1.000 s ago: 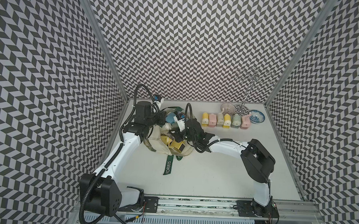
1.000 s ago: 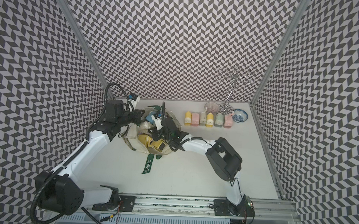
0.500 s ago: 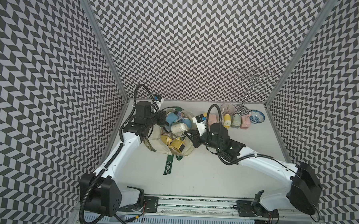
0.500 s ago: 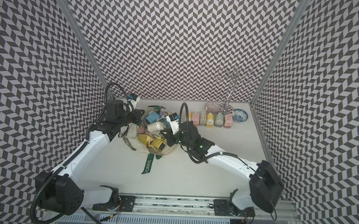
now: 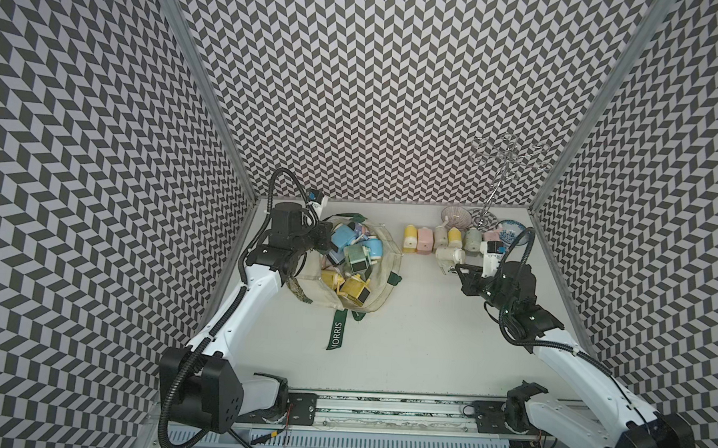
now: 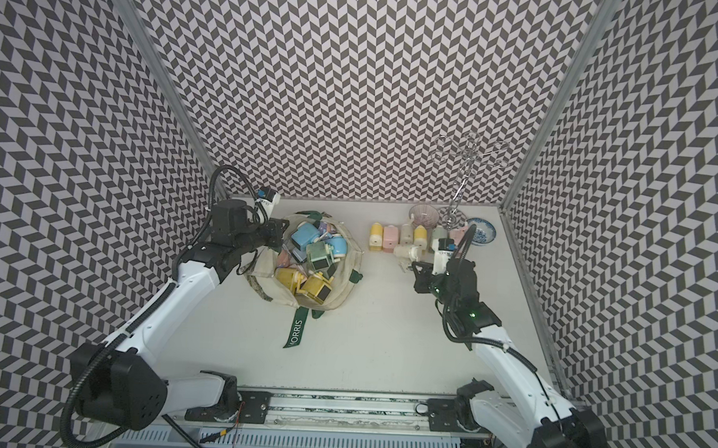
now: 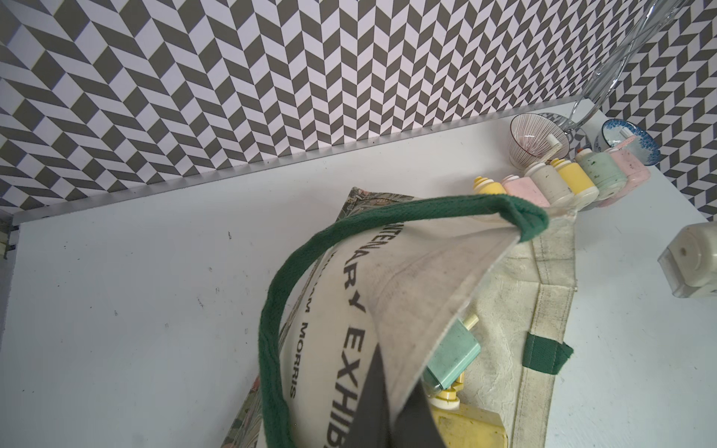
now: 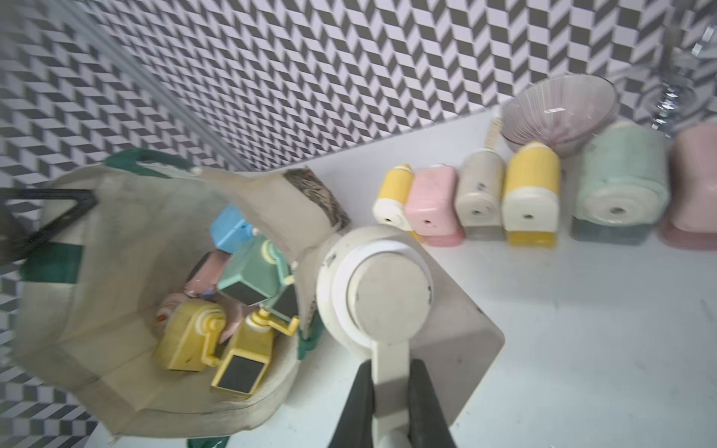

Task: Take out the pencil sharpeners from the tote bags
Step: Place the pencil sharpener at the center of the board.

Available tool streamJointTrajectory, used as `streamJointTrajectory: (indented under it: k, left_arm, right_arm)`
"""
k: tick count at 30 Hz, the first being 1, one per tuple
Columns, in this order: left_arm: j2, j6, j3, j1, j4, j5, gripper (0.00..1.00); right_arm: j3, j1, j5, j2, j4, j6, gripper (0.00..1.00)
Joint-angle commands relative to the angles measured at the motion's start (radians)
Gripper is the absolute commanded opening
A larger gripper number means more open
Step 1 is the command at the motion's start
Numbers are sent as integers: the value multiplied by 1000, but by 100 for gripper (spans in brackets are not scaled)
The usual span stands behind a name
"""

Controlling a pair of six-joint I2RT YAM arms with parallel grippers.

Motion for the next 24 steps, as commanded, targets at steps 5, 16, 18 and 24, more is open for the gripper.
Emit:
streamJointTrajectory:
  k: [5,16,18,24]
  left_arm:
    - [-28,1,31,-17,115,23,0]
    - [-23,10,27,-39,115,7,0]
    - [-24,11,27,-39,116,4,0]
    - [-30,12,22,-39,121,6,0]
  right_arm:
    - [4,-209,-98,116,58,38,2]
    - [62,-485,-270,370,49,43,2]
    - [83,-502,-264,398,38,33,2]
    - [135,-544,-187,468,10,1,3]
